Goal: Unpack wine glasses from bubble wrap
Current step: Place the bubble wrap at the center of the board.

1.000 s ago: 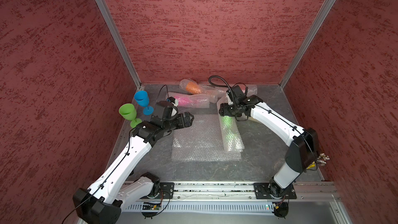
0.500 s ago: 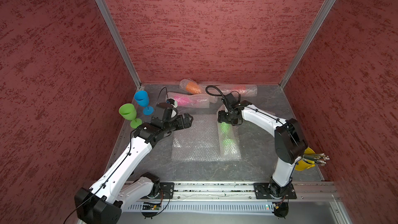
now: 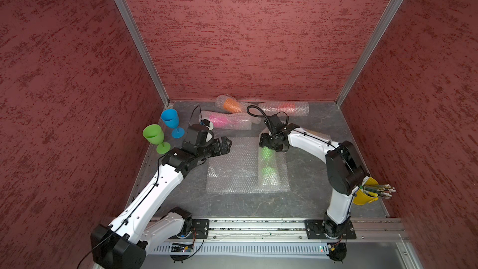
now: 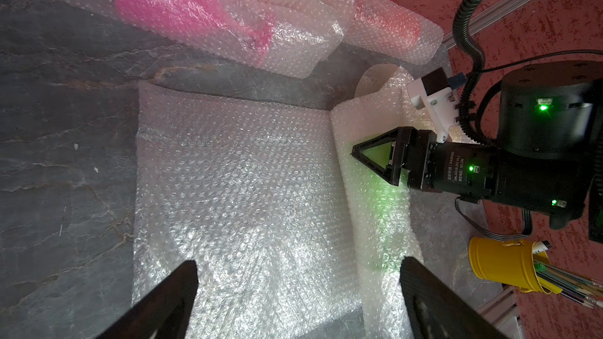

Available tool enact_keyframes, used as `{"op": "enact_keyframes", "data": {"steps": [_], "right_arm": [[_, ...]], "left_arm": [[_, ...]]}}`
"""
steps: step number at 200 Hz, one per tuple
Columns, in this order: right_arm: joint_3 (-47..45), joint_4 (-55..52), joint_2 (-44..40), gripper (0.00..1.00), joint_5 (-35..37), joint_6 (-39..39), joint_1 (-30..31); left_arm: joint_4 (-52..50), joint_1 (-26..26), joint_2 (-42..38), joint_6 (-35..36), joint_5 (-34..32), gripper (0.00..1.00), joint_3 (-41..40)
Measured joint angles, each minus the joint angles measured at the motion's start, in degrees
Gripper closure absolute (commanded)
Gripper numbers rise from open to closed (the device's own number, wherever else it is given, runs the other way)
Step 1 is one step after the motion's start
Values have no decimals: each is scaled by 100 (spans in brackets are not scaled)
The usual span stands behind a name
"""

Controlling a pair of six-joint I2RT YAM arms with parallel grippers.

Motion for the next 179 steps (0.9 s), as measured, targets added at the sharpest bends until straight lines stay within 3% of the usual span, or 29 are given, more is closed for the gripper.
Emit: {"op": "enact_keyframes", "data": {"steps": [80,105,137,179], "right_arm": [[376,181,221,26,55,321,551],[376,367,378,19,33,385,573],[313,741,398,2,-254,446,577],[-262,1464,-367,2,-833,461,577]], "left_arm": [[7,35,57,-9,-96,3,-85],[7,35,57,-4,-103,3,-98],[7,42,66,4,-103,2,-98],[7,46,66,7,-118,1,-98]]}}
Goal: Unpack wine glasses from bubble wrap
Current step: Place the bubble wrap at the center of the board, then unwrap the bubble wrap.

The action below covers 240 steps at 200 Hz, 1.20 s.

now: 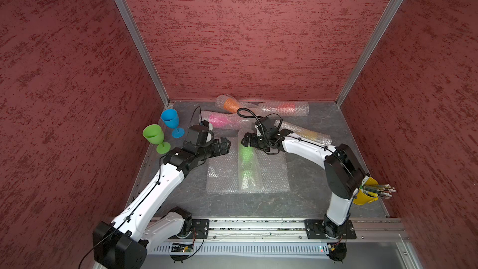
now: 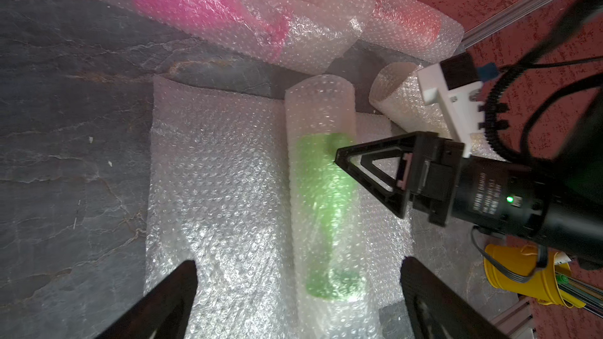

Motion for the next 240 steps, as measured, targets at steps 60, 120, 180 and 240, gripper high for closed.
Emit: {"op": "enact_keyframes", "data": {"steps": [60,120,180,240], "right_arm": [[-1189,774,-1742,48,79,-538,-98],[-2225,1294,-1113,45,-758,-872,-168],[-2448,1921,-721,64,-1084,-1045,-166],[-2577,2393,-715,83,-1362,-1019,-166]], "left_arm": [[-2,0,188,-28,173,0,2],[181,-269,745,-675,881,1,-92],[251,-640,1036,-925,809,2,-179],[52,-1180,1207,-763,96,4,11]]}}
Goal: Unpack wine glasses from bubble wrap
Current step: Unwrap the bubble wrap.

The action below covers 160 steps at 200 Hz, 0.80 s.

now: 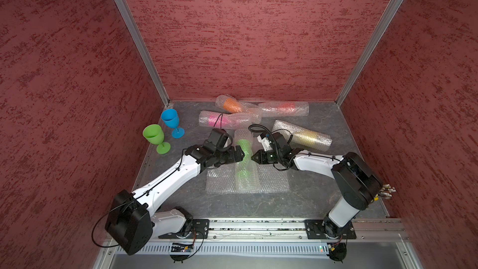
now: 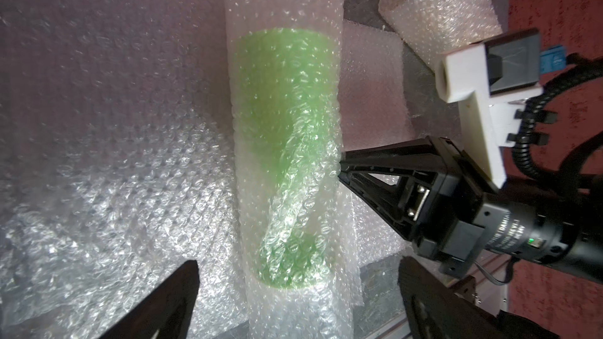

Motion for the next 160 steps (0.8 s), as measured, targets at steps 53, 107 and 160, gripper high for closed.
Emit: {"op": "enact_keyframes", "data": {"steps": [53,107,160], "right_arm": [[-70,339,-151,90,-326,129,0],[-68,404,-151,60,-407,142,0],[-68,243,-157,59,-120,28,0]], "left_arm": [[-157,-476,658,269,-678,11,264],[61,-466,994,269,-866,19,249],[315,-358,1255,247,-841,20,160]]}}
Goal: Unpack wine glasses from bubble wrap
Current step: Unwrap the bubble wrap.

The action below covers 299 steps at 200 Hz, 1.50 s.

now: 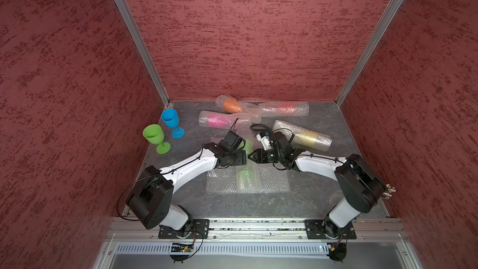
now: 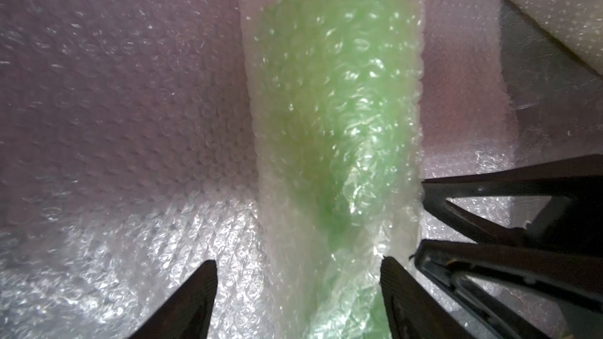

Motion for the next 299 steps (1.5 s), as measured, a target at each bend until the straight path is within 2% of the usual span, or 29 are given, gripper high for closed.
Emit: {"op": "enact_keyframes", "data": {"steps": [56,187,210,228,238,299], "right_arm": [[-136,-26,-260,64,245,-37,-4],[-299,98,-7,68,566,-157,-28],[-295,162,197,79,562,-168,-28],[-295,166,313,95,529,-160,-28],[-295,170,321,100,507,-142,-28],[-284,350,271,100,249,-33,-22]], "left_arm": [[44,15,-13,0,-13,20,-83],[61,101,-98,-7,-22,20,-179],[61,116,-129,-22,-20,20,-179],[48,120,-175,-24,-17,20,-179],[26,120,-238,-24,-11,20,-179],[-31,125,-463,20,380,18,-4]]}}
